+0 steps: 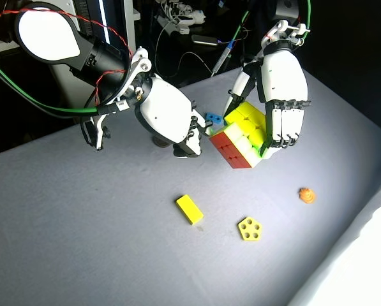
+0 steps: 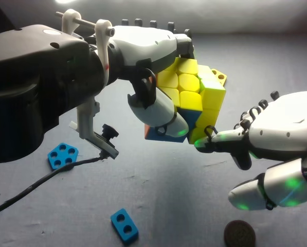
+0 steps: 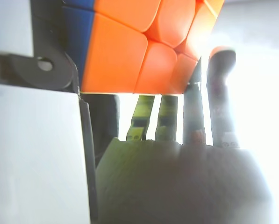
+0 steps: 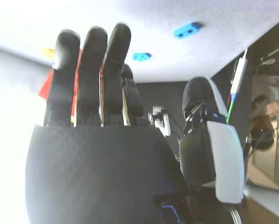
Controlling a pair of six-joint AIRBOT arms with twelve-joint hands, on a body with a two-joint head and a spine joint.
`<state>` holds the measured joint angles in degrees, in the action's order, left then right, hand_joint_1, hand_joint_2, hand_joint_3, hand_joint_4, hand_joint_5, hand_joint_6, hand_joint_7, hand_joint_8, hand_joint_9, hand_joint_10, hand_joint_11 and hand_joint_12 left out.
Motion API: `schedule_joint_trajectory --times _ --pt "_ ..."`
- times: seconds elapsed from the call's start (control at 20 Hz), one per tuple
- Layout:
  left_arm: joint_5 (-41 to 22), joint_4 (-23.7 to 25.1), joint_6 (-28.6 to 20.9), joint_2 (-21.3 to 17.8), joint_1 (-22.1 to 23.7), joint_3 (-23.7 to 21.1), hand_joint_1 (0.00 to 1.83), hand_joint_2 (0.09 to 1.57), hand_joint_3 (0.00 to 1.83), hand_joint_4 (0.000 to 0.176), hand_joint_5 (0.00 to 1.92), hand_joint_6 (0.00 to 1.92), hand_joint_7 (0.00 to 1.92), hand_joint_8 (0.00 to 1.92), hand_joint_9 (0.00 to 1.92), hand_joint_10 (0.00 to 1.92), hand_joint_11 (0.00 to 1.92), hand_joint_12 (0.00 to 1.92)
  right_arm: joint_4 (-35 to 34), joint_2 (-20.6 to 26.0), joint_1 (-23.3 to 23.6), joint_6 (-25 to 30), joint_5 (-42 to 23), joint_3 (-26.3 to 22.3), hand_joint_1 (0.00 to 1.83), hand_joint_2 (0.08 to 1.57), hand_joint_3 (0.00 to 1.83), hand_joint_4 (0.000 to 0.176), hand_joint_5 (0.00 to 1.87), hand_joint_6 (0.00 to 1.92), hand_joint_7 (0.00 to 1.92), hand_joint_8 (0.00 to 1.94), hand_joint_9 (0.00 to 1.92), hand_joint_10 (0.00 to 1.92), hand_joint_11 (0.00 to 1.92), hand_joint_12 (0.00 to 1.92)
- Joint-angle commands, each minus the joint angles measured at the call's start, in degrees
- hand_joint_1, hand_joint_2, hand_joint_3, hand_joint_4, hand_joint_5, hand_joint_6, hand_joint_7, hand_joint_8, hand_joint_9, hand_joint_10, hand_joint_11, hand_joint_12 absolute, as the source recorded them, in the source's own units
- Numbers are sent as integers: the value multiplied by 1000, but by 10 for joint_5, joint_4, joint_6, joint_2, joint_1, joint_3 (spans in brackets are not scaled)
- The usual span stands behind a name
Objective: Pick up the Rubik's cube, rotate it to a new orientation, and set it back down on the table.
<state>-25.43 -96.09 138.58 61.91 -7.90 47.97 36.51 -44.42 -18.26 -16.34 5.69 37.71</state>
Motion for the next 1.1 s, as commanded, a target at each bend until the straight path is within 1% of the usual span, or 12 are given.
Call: schedule_joint_trajectory --times 0.0,0.15,0.3,0.35,0.4,0.55,0.65,0.7,0.9,0.95,1.0,1.05 --pt "11 22 -6 -5 12 -1 1005 1428 3 4 457 1719 472 1890 376 1921 385 1921 -1 3 9 6 -50 3 163 1253 0 0 85 8 439 1125 381 1688 235 1921" --pt "11 22 -6 -5 12 -1 1002 1426 1 18 457 1742 480 1855 386 1921 398 1921 -2 -1 13 7 -53 8 164 1251 0 0 82 5 431 1143 389 1701 271 1921" --pt "11 22 -6 -4 12 -1 1013 1420 0 6 462 1710 496 1859 402 1921 385 1921 -2 -14 20 7 -33 16 159 1254 0 0 80 3 438 1133 392 1681 241 1921" --pt "11 21 -6 -4 13 -1 1017 1417 0 8 476 1698 493 1857 395 1921 384 1921 -2 -20 21 7 -26 19 163 1251 0 0 75 1 449 1110 401 1660 231 1921" --pt "11 21 -6 -4 13 -1 998 1430 4 13 445 1747 481 1868 390 1921 373 1921 -2 -24 21 7 -19 22 164 1251 0 0 69 0 444 1102 391 1662 215 1921" --pt "11 21 -6 -4 14 -1 996 1430 2 20 457 1753 469 1865 380 1921 371 1921 -2 -33 22 8 1 31 176 1246 0 0 84 6 439 1107 383 1679 237 1921" --pt "11 20 -6 -4 14 -1 1005 1422 0 15 463 1724 486 1856 390 1921 386 1921 -2 -37 23 16 0 38 152 1254 1 0 74 4 427 1122 376 1696 240 1921" --pt "11 20 -6 -4 14 -1 987 1437 5 17 430 1772 472 1874 382 1921 386 1921 -2 -40 24 22 0 42 163 1257 2 0 76 4 420 1122 363 1689 244 1921" --pt "11 20 -6 -4 14 -1 1005 1426 0 15 457 1736 487 1857 405 1921 391 1921 -2 -51 27 26 10 51 172 1257 2 0 75 3 429 1123 371 1692 254 1921" --pt "11 20 -6 -4 14 -1 1018 1417 0 7 465 1708 504 1844 398 1921 393 1921 -2 -55 27 27 13 54 168 1257 1 0 76 3 430 1124 371 1692 253 1921" --pt "11 20 -6 -4 14 -1 1014 1418 0 11 469 1710 493 1852 386 1921 393 1921 -2 -61 27 29 17 58 168 1255 0 0 75 2 430 1123 380 1691 257 1921" --pt "11 20 -6 -4 13 -1 1009 1422 0 10 461 1718 489 1859 388 1921 382 1921 -2 -65 27 33 20 62 174 1252 0 0 83 6 439 1124 391 1692 254 1921"
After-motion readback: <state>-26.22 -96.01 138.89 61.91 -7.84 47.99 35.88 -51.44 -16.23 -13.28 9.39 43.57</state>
